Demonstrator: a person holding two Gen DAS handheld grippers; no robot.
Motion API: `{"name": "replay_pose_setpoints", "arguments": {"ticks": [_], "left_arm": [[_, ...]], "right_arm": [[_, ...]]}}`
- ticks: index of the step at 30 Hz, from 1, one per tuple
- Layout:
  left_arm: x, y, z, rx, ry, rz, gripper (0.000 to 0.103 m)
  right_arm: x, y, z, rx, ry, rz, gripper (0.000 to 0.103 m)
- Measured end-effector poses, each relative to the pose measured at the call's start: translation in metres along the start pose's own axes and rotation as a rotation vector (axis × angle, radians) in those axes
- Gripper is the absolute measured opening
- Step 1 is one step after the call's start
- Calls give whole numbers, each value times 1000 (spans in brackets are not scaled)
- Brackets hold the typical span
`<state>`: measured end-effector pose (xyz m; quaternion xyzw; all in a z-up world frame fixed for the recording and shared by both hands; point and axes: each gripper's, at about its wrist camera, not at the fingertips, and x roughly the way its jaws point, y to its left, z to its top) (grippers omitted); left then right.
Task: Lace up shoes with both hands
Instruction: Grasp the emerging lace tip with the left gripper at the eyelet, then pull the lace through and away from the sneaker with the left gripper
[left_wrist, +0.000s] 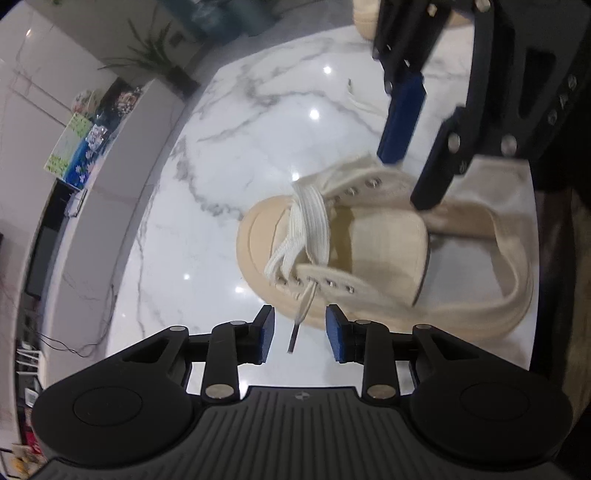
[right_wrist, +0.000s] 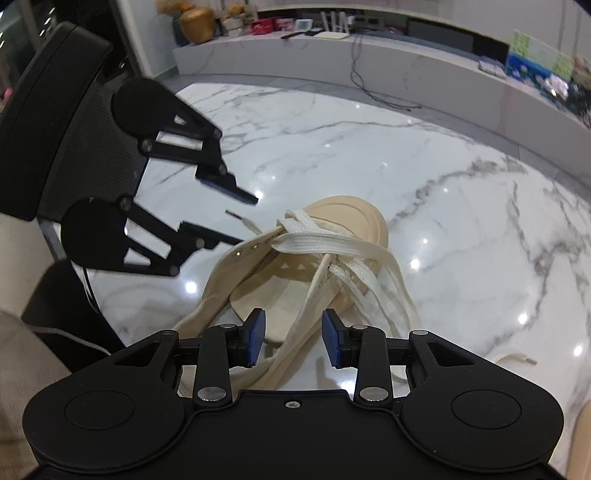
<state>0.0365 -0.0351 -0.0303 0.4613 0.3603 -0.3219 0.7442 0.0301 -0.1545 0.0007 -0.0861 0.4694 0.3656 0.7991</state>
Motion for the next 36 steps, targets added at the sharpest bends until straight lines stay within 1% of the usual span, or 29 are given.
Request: {"name": "replay_pose_setpoints", "arguments": {"ticks": [2, 4, 7, 9, 11, 13, 15, 16, 18, 22, 24, 26, 28, 33, 36], "left_arm": [[0, -1, 0, -2, -5, 0, 27], [1, -1, 0, -28, -7, 10, 27], [3, 0, 0, -77, 0, 8, 23], [2, -1, -1, -89, 4, 7, 18], [0, -3, -2, -94, 5, 5, 10], [-2, -3, -3, -104, 5, 2, 5], [-5, -3, -3, -123, 7, -2, 5], [-5, -2, -3, -132, 9, -1, 4], [-11, 0, -4, -165, 10, 6, 4], [-23, 2, -5, -209, 8, 14, 4], [-29, 2, -6, -219, 10, 15, 3], [-36, 3, -6, -225, 17, 24, 3], [-42, 3, -9, -225, 25, 41, 3], [-56, 9, -16, -229, 48, 81, 3], [-66, 16, -24, -243, 61, 116, 3]], "right_arm": [[1, -2, 1, 17, -9, -5, 33], [3, -3, 1, 22, -20, -17, 33], [7, -2, 0, 15, -17, -26, 33], [10, -1, 0, 11, -6, -23, 33], [12, 0, 0, 10, -1, -23, 33], [11, 1, 1, 12, 0, -33, 33], [12, 2, 1, 8, 4, -44, 32], [12, 3, 1, 6, 6, -49, 31], [12, 4, 1, -1, 8, -58, 25], [11, 4, -1, 5, 9, -65, 22], [12, 3, -2, 17, 11, -62, 12], [14, -1, -2, 41, 11, -45, 7], [15, -1, -2, 50, 10, -45, 7], [14, 5, -3, 27, 7, -62, 7], [18, 3, -4, 37, 20, -44, 6]]}}
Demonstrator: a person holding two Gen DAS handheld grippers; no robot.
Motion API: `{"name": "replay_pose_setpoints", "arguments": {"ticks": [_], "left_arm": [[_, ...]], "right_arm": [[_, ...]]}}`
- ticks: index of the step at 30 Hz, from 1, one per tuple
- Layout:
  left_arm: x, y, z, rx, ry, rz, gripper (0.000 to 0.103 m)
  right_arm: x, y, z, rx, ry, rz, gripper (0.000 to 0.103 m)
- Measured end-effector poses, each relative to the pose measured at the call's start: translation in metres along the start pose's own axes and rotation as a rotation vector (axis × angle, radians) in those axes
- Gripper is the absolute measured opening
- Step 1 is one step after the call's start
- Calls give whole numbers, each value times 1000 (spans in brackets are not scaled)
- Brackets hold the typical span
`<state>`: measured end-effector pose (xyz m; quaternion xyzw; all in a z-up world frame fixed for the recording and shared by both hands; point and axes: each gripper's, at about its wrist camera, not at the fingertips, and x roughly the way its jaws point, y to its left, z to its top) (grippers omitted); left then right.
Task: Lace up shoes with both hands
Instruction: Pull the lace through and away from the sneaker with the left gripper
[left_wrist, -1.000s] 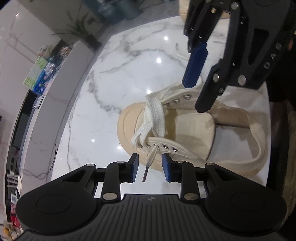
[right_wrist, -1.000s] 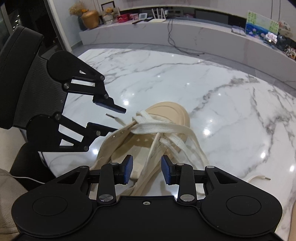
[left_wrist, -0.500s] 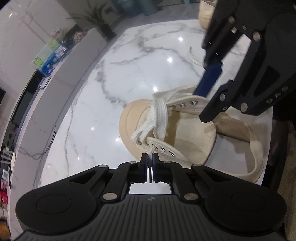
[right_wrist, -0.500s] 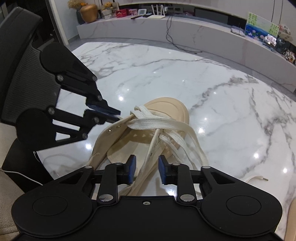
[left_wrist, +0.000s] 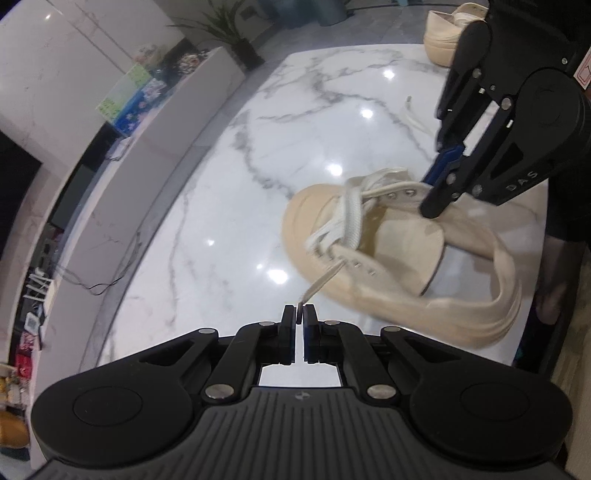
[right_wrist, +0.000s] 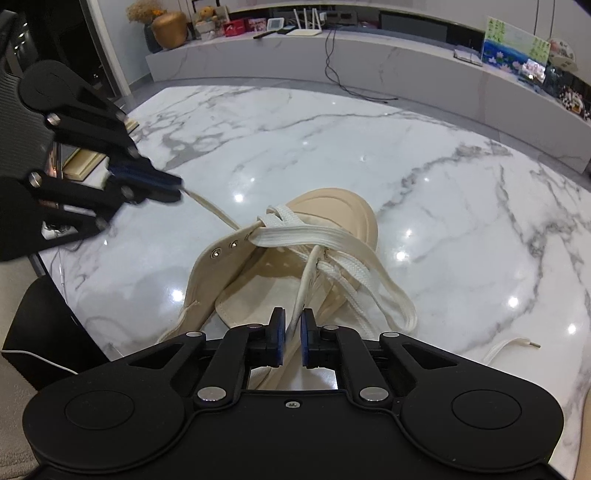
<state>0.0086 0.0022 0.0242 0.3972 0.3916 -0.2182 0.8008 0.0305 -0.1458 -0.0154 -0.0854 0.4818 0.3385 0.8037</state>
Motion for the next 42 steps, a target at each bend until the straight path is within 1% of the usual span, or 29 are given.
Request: {"name": "replay_pose_setpoints", "arguments": {"ticks": [4, 14, 16, 20, 26, 31, 36, 39, 42], "left_arm": [[-11, 18, -8, -38, 16, 62, 3], [-39, 53, -20, -96, 46, 203, 3], [-44, 62, -20, -102, 57, 246, 3], [-54, 75, -23, -94, 80, 302, 3], [-66, 91, -29, -84, 120, 357, 3], [-74, 107, -35, -122, 140, 418, 3], [-86, 122, -41, -172, 135, 466, 3], [-91, 126, -41, -193, 126, 474, 3], [-90, 120, -39, -174, 124, 464, 3]], "right_arm": [[2, -4, -2, 24, 4, 10, 6], [-7, 0, -5, 23, -11, 2, 7], [-9, 0, -5, 20, -19, -1, 7], [-13, 0, 0, 12, -41, -10, 7], [-13, 0, 5, -15, -31, -21, 4], [-12, -5, 2, 4, -23, -32, 3], [-12, -4, 2, 0, -24, -31, 3], [-12, -2, 3, -15, -25, -29, 4], [-14, 4, 5, -50, -28, -52, 4]]}}
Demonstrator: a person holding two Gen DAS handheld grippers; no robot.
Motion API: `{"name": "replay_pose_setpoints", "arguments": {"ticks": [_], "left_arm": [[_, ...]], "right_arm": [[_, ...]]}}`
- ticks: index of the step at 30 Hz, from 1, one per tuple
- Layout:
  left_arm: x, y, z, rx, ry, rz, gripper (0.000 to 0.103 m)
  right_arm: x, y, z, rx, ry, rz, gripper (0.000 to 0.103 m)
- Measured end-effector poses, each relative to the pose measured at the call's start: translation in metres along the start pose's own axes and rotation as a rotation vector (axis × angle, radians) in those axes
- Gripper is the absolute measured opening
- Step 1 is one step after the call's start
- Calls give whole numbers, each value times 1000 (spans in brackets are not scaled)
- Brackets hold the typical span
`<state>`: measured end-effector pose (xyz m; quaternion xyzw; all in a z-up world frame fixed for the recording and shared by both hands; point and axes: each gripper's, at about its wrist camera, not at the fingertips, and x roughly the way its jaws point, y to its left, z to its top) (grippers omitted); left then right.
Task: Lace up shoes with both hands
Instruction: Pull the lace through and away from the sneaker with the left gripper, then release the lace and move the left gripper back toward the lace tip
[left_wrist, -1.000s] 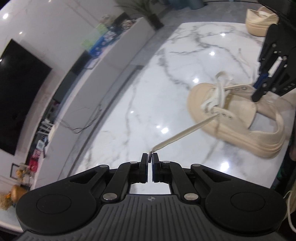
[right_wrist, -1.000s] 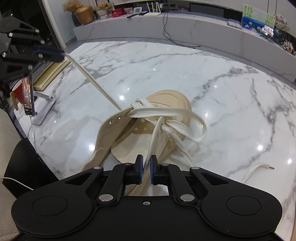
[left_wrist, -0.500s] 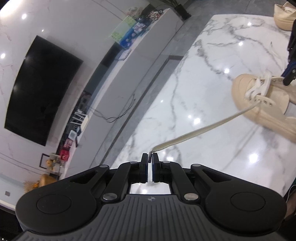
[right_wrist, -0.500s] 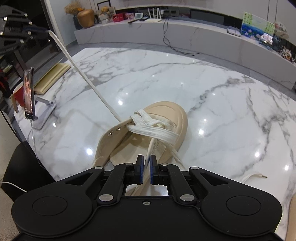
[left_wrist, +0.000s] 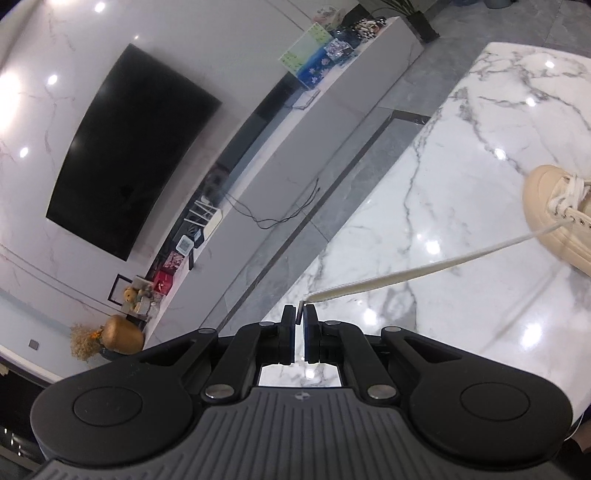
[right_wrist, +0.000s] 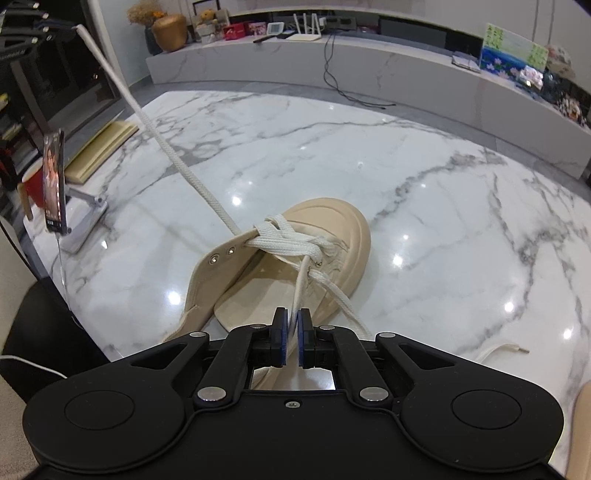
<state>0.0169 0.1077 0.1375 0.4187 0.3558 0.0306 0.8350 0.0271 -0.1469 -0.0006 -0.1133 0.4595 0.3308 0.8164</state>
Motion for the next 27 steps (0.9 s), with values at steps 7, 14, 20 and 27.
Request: {"name": "replay_pose_setpoints", "arguments": {"ticks": [7, 14, 20, 27], "left_arm": [[-12, -32, 10, 18, -94, -138, 3], [-19, -83, 21, 44, -172, -344, 3], [-12, -121, 27, 34, -187, -454, 3], [-7, -157, 30, 9, -206, -555, 3]], "right_arm": [[-9, 1, 2, -6, -15, 7, 8], [-9, 0, -2, 21, -9, 5, 10], [-12, 4, -5, 0, -10, 30, 10], [-13, 7, -6, -9, -14, 34, 10]]}}
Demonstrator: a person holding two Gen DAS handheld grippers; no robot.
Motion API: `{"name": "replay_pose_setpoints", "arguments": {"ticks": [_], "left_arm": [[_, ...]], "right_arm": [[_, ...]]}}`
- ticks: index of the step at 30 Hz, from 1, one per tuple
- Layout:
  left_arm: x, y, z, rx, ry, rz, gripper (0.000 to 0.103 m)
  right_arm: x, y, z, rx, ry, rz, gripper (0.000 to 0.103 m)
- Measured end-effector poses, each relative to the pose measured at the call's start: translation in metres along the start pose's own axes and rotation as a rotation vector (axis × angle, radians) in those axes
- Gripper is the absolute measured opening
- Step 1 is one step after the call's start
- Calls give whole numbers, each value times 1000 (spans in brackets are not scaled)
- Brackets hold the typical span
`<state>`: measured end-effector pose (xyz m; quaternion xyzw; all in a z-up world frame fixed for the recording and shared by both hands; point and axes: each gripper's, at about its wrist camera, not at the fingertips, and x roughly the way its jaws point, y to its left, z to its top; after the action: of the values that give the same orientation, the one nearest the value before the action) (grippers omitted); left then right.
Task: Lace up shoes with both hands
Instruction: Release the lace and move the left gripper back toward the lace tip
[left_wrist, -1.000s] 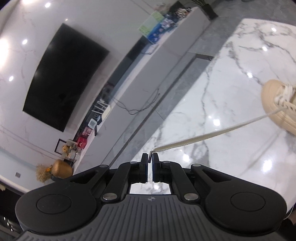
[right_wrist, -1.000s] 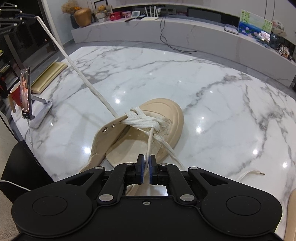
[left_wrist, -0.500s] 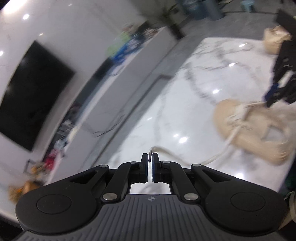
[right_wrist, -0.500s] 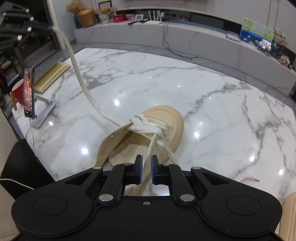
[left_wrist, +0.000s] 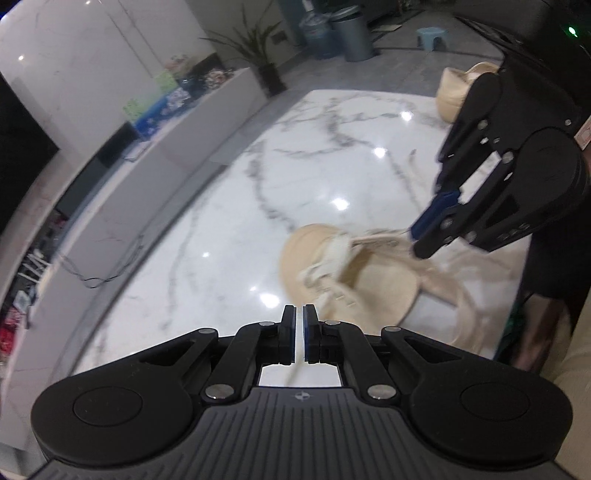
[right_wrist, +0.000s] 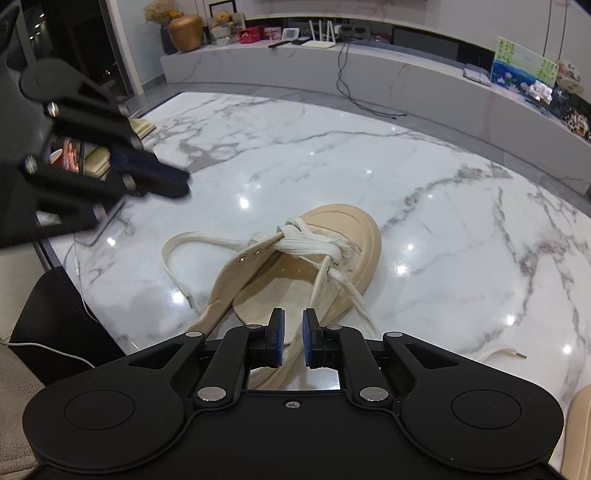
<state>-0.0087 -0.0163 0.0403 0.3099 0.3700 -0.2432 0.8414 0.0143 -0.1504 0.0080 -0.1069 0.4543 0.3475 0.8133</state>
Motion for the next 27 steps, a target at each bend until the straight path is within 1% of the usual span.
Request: {"name": "replay_pose_setpoints", "arguments": {"ticks": [3, 4, 5, 7, 9, 11, 13, 16, 17, 18, 21, 22, 23, 24, 25, 27], "left_arm": [[5, -3, -4, -11, 3, -3, 4], [6, -3, -7, -5, 9, -9, 5], [6, -3, -10, 2, 16, -16, 8], [10, -6, -20, 30, 42, -38, 16], [15, -11, -30, 61, 73, -59, 16], [20, -16, -38, 84, 101, -73, 17], [27, -21, -50, 119, 140, -91, 18], [37, -29, -66, 191, 187, -108, 18], [42, -32, -72, 230, 201, -111, 18], [46, -33, -77, 260, 211, -115, 18], [52, -31, -84, 298, 225, -144, 18], [54, -29, -85, 308, 228, -162, 21], [57, -27, -87, 317, 231, -179, 26], [59, -26, -88, 325, 235, -191, 29], [61, -24, -88, 331, 239, -198, 30], [66, -22, -88, 350, 249, -218, 30]], "right_arm": [[1, 1, -2, 1, 4, -5, 10], [0, 1, -2, 2, 4, -3, 10], [0, 2, -3, 3, 4, 2, 10], [-1, 3, -4, 5, 2, 12, 12], [-1, 4, -6, 14, -3, 44, 18], [-1, 6, -7, 8, 1, 80, 21], [1, 10, -7, -13, 11, 98, 21], [4, 17, -7, -44, 24, 99, 21], [5, 19, -7, -50, 28, 98, 21], [6, 20, -7, -53, 32, 99, 21], [8, 22, -7, -56, 43, 105, 21], [9, 23, -7, -56, 45, 106, 21], [10, 23, -7, -56, 48, 106, 21], [10, 23, -7, -56, 50, 106, 21], [11, 23, -8, -55, 52, 106, 21], [13, 23, -8, -53, 57, 107, 21]]}}
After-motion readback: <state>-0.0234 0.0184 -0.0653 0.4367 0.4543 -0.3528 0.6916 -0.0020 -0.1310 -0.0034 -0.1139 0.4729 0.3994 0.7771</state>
